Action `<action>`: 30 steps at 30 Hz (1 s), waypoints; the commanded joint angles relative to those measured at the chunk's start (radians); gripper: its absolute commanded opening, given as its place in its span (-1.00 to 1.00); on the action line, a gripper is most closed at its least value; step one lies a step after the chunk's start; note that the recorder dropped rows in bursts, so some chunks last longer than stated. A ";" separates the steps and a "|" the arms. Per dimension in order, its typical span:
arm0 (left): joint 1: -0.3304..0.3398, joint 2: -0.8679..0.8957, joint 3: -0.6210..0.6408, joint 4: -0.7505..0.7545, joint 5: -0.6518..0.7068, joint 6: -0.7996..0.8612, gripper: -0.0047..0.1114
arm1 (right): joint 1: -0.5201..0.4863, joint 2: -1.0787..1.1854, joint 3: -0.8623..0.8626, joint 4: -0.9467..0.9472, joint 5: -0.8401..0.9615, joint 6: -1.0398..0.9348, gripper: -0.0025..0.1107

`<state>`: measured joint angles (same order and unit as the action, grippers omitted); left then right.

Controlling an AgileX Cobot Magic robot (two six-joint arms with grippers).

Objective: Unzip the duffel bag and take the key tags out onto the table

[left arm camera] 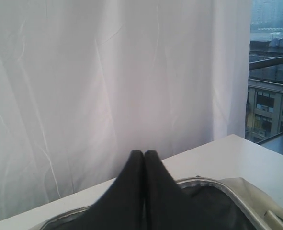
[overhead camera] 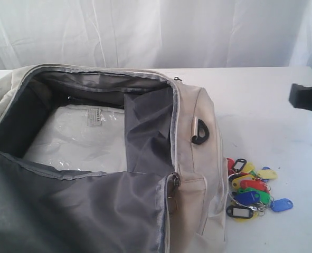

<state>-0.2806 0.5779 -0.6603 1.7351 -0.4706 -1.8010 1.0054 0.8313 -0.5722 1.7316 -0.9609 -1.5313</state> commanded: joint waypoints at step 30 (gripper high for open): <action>0.003 -0.007 0.001 0.009 0.148 -0.008 0.05 | 0.000 -0.457 0.413 0.013 0.784 -0.017 -0.96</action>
<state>-0.2788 0.5779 -0.6603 1.7332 -0.3229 -1.8010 1.0054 0.3786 -0.1647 1.7488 -0.1944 -1.6388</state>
